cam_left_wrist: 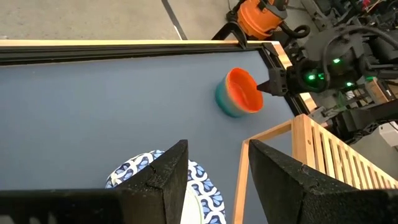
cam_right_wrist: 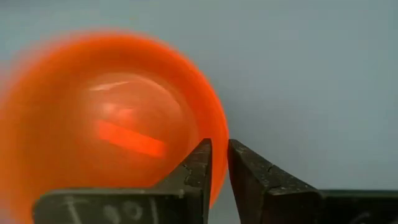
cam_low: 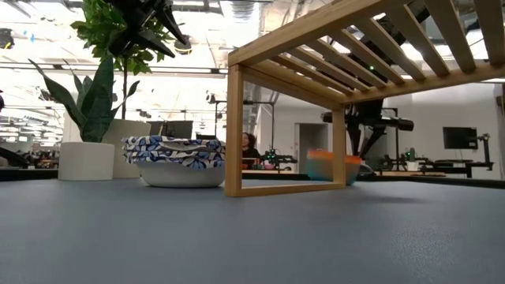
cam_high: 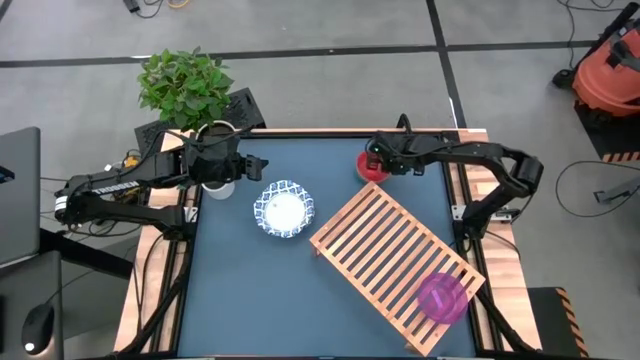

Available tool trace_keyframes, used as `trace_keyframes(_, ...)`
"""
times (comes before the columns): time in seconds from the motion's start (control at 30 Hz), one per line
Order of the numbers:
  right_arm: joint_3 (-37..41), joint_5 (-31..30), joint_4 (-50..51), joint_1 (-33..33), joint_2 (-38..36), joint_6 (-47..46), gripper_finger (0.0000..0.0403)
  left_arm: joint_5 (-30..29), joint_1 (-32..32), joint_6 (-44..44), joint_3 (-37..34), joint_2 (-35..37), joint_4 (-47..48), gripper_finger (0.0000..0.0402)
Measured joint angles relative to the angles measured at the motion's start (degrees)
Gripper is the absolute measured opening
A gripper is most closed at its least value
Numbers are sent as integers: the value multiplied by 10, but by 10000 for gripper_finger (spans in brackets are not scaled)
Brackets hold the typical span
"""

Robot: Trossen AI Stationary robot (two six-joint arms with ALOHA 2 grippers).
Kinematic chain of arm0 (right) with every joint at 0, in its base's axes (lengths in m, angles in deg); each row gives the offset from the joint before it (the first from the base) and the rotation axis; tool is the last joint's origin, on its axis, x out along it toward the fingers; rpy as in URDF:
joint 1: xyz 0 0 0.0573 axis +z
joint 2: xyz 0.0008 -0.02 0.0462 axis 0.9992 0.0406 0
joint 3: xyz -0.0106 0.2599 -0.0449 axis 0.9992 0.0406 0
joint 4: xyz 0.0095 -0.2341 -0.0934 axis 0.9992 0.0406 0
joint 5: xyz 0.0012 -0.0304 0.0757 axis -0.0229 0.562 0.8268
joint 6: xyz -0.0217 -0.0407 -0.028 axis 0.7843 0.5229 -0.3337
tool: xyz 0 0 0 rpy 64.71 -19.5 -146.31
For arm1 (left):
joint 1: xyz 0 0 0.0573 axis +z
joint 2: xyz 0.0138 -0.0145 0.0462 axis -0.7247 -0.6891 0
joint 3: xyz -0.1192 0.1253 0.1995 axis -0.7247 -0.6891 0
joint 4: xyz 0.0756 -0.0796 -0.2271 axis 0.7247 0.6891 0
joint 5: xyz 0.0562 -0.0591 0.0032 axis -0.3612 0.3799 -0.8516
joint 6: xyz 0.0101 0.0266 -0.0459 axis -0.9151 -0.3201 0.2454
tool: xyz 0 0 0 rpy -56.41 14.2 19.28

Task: Place and stack bowls onto a shelf
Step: Stack the small red bowl on top of the small purple bowl on the shelf

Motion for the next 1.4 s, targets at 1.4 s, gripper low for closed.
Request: trace_keyframes(1.4, -83, -42, 188, 54, -148, -40, 18, -5, 0, -56, 0, 0, -1, 153)
